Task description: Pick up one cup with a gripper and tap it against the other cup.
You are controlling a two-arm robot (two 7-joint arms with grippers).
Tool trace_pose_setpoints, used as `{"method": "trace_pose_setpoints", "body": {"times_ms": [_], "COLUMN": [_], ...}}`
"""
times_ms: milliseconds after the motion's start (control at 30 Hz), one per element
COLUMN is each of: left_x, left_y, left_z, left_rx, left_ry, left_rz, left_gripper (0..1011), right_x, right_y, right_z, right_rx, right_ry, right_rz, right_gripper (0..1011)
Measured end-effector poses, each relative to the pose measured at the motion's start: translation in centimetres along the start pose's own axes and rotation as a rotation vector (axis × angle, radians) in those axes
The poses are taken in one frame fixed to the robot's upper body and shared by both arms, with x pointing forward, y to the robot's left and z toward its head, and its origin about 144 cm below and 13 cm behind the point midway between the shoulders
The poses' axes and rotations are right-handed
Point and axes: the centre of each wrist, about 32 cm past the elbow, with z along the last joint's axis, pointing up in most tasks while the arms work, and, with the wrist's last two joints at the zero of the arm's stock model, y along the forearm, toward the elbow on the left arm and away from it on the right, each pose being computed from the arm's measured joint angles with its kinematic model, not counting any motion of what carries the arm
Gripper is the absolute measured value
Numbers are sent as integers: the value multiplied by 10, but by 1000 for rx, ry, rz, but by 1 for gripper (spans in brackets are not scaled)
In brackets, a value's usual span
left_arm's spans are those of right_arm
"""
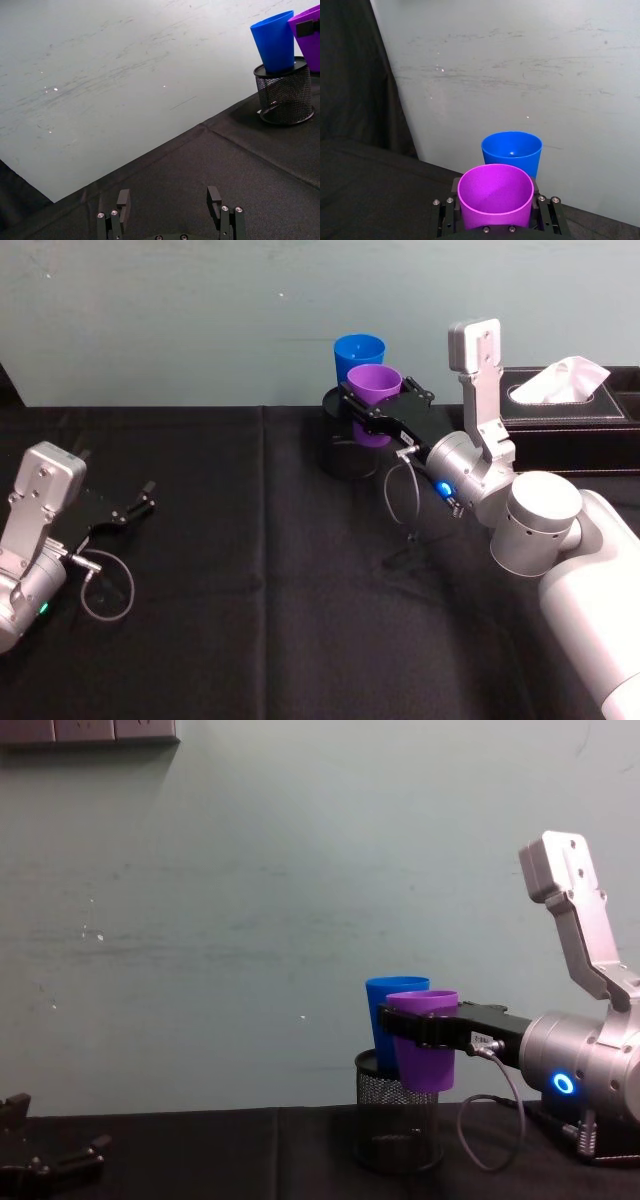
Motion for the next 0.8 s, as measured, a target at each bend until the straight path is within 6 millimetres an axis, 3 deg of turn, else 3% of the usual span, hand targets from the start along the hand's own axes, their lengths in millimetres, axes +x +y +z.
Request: {"method": "trace_pose_setpoints", "body": {"times_ms": [800], "left_x": [0], "left_y": [0], "left_z": [0], "left_rx": [0], "left_ry": [0], "left_rz": [0], "left_gripper": [1000], "right_x": [0], "right_y": [0], "right_z": [0], "right_rx": [0], "right_ry": [0], "right_rz": [0], "right_gripper": [750]}}
